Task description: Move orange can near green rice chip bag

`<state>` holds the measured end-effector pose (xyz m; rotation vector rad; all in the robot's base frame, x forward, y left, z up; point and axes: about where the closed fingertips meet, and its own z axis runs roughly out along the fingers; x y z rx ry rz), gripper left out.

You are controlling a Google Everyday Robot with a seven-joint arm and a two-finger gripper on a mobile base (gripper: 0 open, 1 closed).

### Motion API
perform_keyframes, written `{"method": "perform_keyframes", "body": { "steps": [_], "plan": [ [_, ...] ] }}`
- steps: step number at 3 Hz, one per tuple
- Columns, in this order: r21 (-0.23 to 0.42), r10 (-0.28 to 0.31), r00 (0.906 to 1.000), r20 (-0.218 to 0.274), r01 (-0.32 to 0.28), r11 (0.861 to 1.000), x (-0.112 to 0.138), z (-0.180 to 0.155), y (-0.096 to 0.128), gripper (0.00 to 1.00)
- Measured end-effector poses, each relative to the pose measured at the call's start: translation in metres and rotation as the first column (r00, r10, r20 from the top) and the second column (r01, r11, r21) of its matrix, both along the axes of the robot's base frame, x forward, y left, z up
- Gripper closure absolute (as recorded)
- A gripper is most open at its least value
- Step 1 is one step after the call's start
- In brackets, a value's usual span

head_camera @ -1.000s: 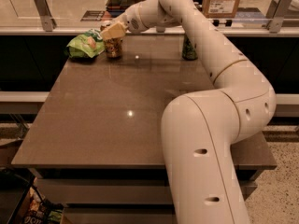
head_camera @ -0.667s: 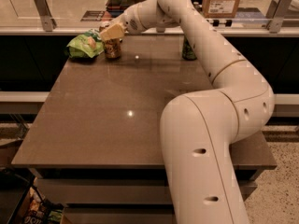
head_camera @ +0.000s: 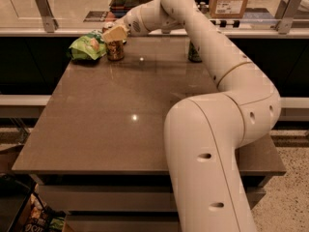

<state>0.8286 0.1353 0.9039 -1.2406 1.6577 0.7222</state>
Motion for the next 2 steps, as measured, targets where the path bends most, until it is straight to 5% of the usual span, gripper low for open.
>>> {"method": "perform_keyframes", "body": {
  "steps": [1, 2],
  "plan": [
    [0.0, 0.004, 1.0, -0.003, -0.004, 1.0, -0.0003, -0.0023, 0.0032, 0.0],
    [0.0, 0.004, 1.0, -0.003, -0.004, 1.0, -0.0003, -0.0024, 0.0034, 0.0]
  ]
}}
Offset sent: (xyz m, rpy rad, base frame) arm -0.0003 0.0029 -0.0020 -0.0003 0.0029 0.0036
